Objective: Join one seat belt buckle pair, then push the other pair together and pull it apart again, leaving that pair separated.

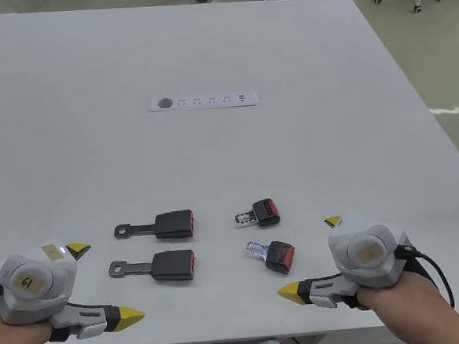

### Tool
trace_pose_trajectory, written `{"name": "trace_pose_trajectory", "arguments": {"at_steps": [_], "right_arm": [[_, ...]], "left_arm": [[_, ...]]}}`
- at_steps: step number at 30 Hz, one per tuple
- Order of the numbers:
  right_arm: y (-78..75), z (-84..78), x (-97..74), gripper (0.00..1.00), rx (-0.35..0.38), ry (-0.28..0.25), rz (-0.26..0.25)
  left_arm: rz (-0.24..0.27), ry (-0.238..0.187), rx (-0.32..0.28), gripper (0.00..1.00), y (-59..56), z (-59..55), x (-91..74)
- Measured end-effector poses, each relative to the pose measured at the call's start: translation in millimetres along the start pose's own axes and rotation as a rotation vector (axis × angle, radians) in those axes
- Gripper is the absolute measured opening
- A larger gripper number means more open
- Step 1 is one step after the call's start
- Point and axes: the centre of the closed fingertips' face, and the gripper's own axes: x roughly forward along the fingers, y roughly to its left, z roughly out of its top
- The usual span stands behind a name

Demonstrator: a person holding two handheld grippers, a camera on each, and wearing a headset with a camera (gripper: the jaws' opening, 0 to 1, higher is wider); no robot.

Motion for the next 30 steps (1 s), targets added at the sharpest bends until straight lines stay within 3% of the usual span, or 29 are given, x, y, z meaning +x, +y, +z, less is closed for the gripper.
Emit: {"name": "trace_pose_trajectory", "arguments": {"at_steps": [30], "right_arm": [[9.6, 0.1, 3.5, 0.91, -0.009, 0.005, 0.006]], "left_arm": [[-0.002, -0.004, -0.003, 0.91, -5.8, -4.0, -2.0]]}}
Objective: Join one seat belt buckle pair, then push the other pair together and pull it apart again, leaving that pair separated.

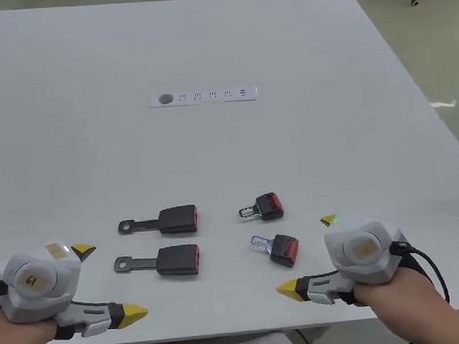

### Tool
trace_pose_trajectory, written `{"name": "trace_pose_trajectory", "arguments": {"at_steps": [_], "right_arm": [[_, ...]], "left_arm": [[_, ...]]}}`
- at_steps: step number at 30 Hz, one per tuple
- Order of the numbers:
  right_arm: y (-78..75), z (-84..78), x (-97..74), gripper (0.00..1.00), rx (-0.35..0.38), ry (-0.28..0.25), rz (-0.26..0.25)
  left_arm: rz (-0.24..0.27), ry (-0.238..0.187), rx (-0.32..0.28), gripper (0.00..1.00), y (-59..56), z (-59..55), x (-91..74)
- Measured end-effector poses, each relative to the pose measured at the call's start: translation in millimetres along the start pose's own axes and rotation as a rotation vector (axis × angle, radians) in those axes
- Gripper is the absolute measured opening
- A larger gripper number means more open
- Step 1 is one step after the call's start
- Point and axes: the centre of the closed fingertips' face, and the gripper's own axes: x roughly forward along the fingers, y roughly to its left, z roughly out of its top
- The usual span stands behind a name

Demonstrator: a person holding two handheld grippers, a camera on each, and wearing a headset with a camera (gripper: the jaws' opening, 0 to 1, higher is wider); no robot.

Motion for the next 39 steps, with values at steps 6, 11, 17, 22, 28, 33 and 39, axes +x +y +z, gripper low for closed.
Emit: {"name": "trace_pose_trajectory", "arguments": {"at_steps": [6, 11, 17, 22, 28, 33, 39], "right_arm": [[2.8, 0.8, 1.1, 0.92, -0.007, 0.0, 0.005], [2.7, -0.5, 2.2, 0.91, -0.01, 0.001, 0.008], [1.1, -0.2, -0.6, 0.91, -0.013, -0.001, 0.007], [0.5, -1.2, -1.3, 0.91, -0.014, 0.0, 0.007], [1.4, -2.9, -1.2, 0.91, -0.016, 0.002, 0.011], [2.0, -2.4, -0.2, 0.9, -0.021, 0.002, 0.013], [2.3, -1.2, 1.5, 0.9, -0.027, 0.002, 0.014]], "left_arm": [[0.004, -0.001, -0.003, 0.91, 2.8, -4.0, -0.7], [0.008, 0.001, -0.006, 0.9, 3.0, -4.5, -1.3], [0.009, 0.002, 0.001, 0.9, 1.7, -2.9, -0.8], [0.007, 0.003, 0.008, 0.89, 1.8, -1.7, 1.3], [0.002, 0.004, 0.015, 0.88, 2.4, -0.3, 2.3], [0.0, 0.003, 0.019, 0.87, 1.6, 0.2, 1.6], [0.0, 0.004, 0.021, 0.86, -1.7, 0.0, -1.2]]}}
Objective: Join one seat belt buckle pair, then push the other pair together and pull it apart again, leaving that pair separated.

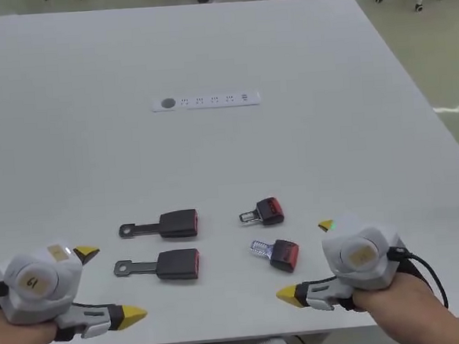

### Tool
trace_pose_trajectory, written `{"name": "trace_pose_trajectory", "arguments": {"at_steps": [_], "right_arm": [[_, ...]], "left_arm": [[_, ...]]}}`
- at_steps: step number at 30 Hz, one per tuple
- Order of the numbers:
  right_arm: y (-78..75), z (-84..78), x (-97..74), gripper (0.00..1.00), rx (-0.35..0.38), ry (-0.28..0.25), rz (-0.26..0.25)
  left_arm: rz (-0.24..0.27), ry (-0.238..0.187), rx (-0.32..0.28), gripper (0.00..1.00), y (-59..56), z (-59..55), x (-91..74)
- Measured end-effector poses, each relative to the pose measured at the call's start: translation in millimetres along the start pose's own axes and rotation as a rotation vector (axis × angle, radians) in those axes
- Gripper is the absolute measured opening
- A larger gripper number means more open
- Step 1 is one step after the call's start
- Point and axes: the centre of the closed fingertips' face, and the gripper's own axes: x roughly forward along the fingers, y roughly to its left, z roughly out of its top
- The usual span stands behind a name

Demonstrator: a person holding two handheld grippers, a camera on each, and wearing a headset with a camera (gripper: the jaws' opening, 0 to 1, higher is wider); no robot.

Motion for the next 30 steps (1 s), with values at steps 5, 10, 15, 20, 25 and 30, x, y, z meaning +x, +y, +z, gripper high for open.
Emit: {"name": "trace_pose_trajectory", "arguments": {"at_steps": [5, 10, 15, 20, 25, 30], "right_arm": [[0.7, 0.7, 1.5, 0.9, -0.001, -0.001, 0.0], [3.5, 1.5, 0.5, 0.9, -0.004, -0.001, 0.001], [4.5, 0.6, -1.1, 0.89, -0.004, 0.001, 0.0], [3.7, -0.7, -2.7, 0.89, -0.003, 0.002, -0.004], [2.0, -0.8, -3.1, 0.91, 0.001, -0.001, -0.008], [1.8, -0.5, -2.6, 0.94, 0.004, -0.008, -0.011]], "left_arm": [[0.001, -0.002, -0.002, 0.86, 0.5, -0.4, -0.9], [0.005, -0.007, -0.002, 0.85, 1.7, 0.3, -2.0], [0.008, -0.011, -0.001, 0.85, 0.0, 1.5, -3.9], [0.009, -0.011, -0.002, 0.84, 1.9, -0.3, -3.0], [0.009, -0.01, 0.001, 0.86, 3.6, -1.8, -2.2], [0.01, -0.013, -0.003, 0.87, 5.0, -1.3, -0.8]]}}
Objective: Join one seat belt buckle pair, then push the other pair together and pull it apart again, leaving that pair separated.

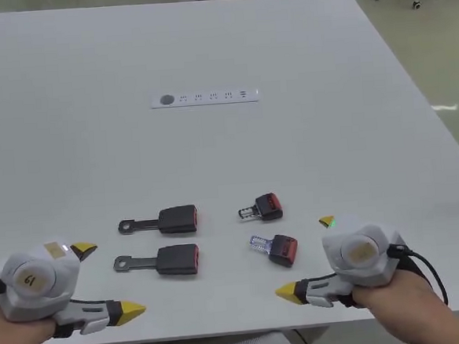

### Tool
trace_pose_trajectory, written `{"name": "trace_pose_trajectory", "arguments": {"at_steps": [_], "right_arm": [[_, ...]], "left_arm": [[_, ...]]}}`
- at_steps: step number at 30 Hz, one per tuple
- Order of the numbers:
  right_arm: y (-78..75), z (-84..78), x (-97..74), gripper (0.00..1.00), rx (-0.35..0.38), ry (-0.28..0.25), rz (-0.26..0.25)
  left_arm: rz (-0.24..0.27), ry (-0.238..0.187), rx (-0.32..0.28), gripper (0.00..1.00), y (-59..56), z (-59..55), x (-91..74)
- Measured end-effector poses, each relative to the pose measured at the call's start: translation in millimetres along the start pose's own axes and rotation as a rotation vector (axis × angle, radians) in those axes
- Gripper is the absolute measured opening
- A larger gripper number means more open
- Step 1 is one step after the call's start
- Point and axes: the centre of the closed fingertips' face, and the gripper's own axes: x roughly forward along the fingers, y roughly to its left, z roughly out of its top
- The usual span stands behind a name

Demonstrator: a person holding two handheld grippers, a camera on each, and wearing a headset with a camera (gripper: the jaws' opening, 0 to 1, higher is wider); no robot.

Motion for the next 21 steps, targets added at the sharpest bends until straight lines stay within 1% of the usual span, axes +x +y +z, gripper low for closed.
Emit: {"name": "trace_pose_trajectory", "arguments": {"at_steps": [2, 7, 12, 21], "right_arm": [[0.2, 0.7, -0.1, 0.95, 0.0, -0.002, 0.001], [-0.3, 3.5, -0.3, 0.99, 0.0, -0.01, -0.004], [-1.1, 5.7, -0.7, 0.99, -0.007, -0.015, -0.009], [-0.5, 5.7, -1.1, 0.99, -0.009, -0.016, -0.007]], "left_arm": [[-0.002, 0.0, -0.001, 0.88, -2.6, 2.0, -0.1], [0.002, -0.001, -0.009, 0.9, -3.8, 1.8, -1.1], [0.009, 0.003, -0.015, 0.92, -4.3, 0.4, -2.7], [0.012, 0.004, -0.016, 0.91, -8.6, 3.3, -4.2]]}}
